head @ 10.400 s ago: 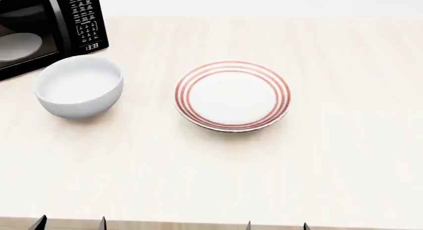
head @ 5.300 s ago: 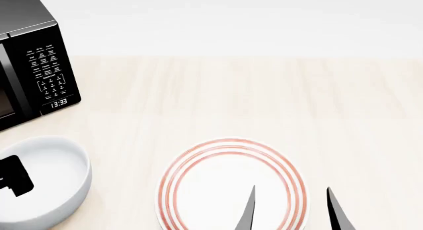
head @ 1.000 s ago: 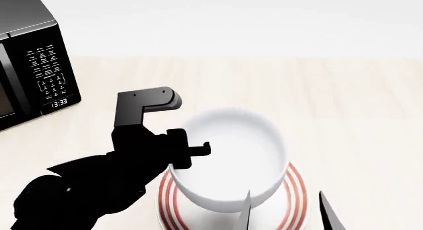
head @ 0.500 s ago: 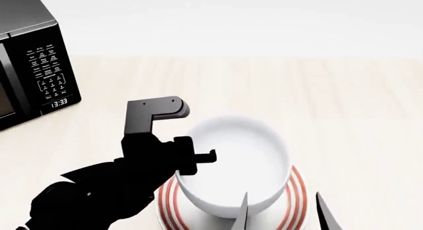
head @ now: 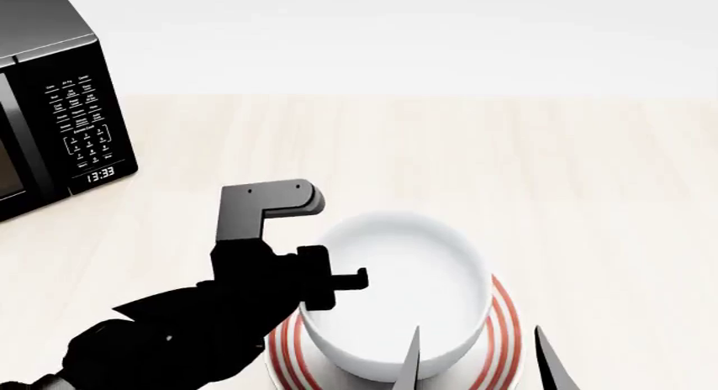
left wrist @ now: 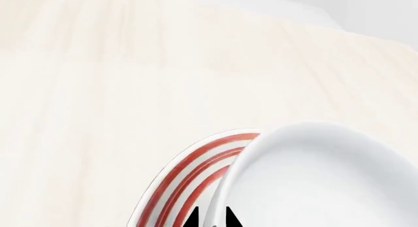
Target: Pick up the white bowl and put it on the plate.
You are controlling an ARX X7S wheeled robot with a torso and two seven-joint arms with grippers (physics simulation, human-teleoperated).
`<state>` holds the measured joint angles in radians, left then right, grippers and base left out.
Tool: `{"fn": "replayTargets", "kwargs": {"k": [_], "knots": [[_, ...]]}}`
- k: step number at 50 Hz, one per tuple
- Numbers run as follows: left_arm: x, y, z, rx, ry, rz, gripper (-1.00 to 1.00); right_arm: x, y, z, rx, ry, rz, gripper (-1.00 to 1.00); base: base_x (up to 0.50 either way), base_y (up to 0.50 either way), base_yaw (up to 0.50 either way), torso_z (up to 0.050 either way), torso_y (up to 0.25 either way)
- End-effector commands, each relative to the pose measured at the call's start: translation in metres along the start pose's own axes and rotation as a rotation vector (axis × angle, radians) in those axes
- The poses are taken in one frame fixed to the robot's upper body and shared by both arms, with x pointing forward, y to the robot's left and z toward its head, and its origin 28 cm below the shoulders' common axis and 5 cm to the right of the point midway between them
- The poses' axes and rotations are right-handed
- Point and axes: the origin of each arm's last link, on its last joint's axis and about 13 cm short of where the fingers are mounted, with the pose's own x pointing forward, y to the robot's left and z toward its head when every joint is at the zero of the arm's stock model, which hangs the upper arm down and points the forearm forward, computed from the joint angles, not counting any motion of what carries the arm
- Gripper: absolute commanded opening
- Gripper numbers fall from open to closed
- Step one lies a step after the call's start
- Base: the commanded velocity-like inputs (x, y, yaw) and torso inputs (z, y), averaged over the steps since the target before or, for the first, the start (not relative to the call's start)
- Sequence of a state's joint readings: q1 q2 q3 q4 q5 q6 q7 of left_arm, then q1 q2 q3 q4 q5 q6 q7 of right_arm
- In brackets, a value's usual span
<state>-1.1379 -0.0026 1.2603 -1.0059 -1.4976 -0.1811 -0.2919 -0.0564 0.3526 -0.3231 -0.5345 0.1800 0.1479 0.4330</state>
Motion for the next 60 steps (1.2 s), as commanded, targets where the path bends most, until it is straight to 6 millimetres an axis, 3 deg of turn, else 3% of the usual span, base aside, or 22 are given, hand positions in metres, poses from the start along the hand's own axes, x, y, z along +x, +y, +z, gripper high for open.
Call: {"fn": "replayTargets", "kwargs": {"k": [1, 20, 21, 29, 38, 45, 55, 60], "knots": [[0.002, 0.001, 0.001, -0.005, -0.015, 0.009, -1.0, 0.0, 0.0, 0.0, 0.0, 0.0, -0.001, 1.0, 0.0, 0.0, 0.0, 0.0, 0.0], [0.002, 0.003, -0.006, 0.0, 0.009, 0.001, -1.0, -0.001, 0.0, 0.001, 0.0, -0.001, 0.0, 1.0, 0.0, 0.0, 0.0, 0.0, 0.001], [0.002, 0.003, -0.006, -0.002, 0.01, 0.001, 1.0, -0.001, 0.0, 0.001, 0.001, -0.001, 0.0, 1.0, 0.0, 0.0, 0.0, 0.0, 0.0], [0.003, 0.006, -0.009, -0.004, 0.015, 0.004, 1.0, 0.0, 0.0, 0.0, 0.001, -0.001, 0.001, 1.0, 0.0, 0.0, 0.0, 0.0, 0.0], [0.004, 0.01, 0.005, 0.055, -0.096, 0.062, 1.0, -0.001, 0.0, 0.002, 0.001, -0.004, 0.001, 1.0, 0.0, 0.0, 0.0, 0.0, 0.0], [-0.024, 0.013, 0.015, 0.157, -0.253, 0.082, 1.0, -0.001, -0.002, 0.007, 0.002, -0.017, -0.007, 1.0, 0.0, 0.0, 0.0, 0.0, 0.0], [-0.052, 0.028, 0.004, 0.15, -0.394, 0.155, 1.0, -0.002, -0.005, 0.013, -0.001, -0.036, -0.021, 1.0, 0.0, 0.0, 0.0, 0.0, 0.0], [-0.066, 0.035, -0.011, 0.143, -0.423, 0.179, 1.0, -0.001, -0.006, 0.012, -0.004, -0.035, -0.026, 1.0, 0.0, 0.0, 0.0, 0.0, 0.0]]}}
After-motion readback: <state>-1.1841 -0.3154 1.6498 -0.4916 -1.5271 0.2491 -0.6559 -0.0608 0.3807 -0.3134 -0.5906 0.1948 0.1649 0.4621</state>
